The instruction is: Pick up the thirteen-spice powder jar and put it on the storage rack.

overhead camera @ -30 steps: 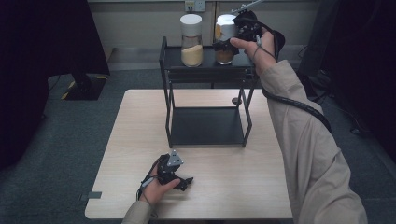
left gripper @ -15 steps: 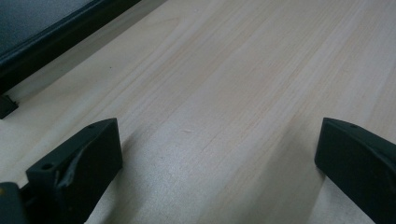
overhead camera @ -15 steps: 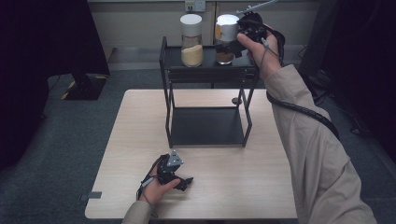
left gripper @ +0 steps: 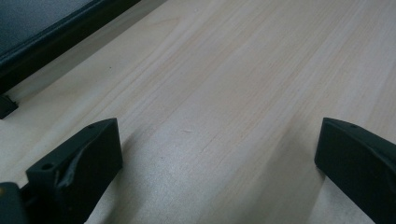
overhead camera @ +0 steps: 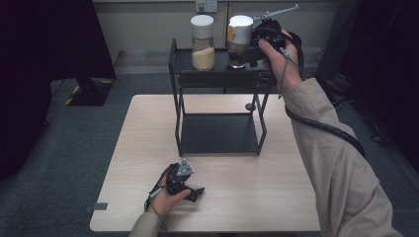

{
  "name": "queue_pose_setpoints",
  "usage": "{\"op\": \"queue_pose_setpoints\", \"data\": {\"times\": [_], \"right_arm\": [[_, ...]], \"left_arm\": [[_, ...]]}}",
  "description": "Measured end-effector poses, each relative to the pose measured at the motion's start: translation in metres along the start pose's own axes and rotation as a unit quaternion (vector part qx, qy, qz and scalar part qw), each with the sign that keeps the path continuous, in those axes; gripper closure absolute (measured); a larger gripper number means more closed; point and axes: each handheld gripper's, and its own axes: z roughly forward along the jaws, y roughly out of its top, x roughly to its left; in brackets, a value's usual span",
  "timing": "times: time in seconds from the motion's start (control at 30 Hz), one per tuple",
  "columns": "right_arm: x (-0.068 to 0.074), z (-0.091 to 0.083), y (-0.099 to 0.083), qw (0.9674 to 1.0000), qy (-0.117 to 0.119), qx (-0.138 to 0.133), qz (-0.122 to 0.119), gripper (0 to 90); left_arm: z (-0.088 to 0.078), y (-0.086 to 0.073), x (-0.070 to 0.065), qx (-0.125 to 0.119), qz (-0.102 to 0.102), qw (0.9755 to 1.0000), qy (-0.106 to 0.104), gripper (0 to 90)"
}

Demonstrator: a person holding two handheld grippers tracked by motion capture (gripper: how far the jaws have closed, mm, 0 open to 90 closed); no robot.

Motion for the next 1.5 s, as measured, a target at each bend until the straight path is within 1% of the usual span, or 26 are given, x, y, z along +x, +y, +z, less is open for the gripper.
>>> {"op": "queue_pose_setpoints", "data": {"times": [0.17, 0.37, 0.6, 0.87, 1.1, 1.2, 1.3, 1.5], "right_arm": [[0.005, -0.005, -0.007, 1.0000, -0.003, -0.005, 0.004, 0.4], [0.011, -0.007, -0.016, 0.9999, 0.002, -0.009, 0.005, 0.5], [0.014, -0.010, -0.025, 0.9998, 0.006, -0.015, 0.008, 0.5], [0.016, -0.015, -0.035, 0.9998, 0.011, -0.013, 0.009, 0.7], [0.020, -0.019, -0.045, 0.9997, 0.014, -0.020, 0.007, 0.8], [0.022, -0.020, -0.047, 0.9997, 0.017, -0.018, 0.006, 0.9], [0.025, -0.021, -0.049, 0.9998, 0.012, -0.018, 0.003, 1.3], [0.029, -0.020, -0.056, 0.9996, 0.021, -0.018, 0.003, 1.3]], "left_arm": [[0.000, 0.000, 0.000, 0.000, 0.000, 1.0000, 0.000, 0.0], [0.000, 0.000, 0.000, 0.000, 0.000, 1.0000, 0.000, 0.0], [0.000, 0.000, 0.000, 0.000, 0.001, 1.0000, 0.000, 0.0], [0.000, 0.000, 0.000, 0.000, 0.000, 1.0000, 0.000, 0.0], [0.000, 0.000, 0.000, 0.000, 0.001, 1.0000, -0.001, 0.0], [0.000, 0.000, 0.000, 0.000, 0.001, 1.0000, -0.001, 0.0], [0.000, 0.000, 0.000, 0.000, 0.001, 1.0000, 0.000, 0.0], [0.000, 0.000, 0.000, 0.000, 0.000, 1.0000, 0.000, 0.0]]}}
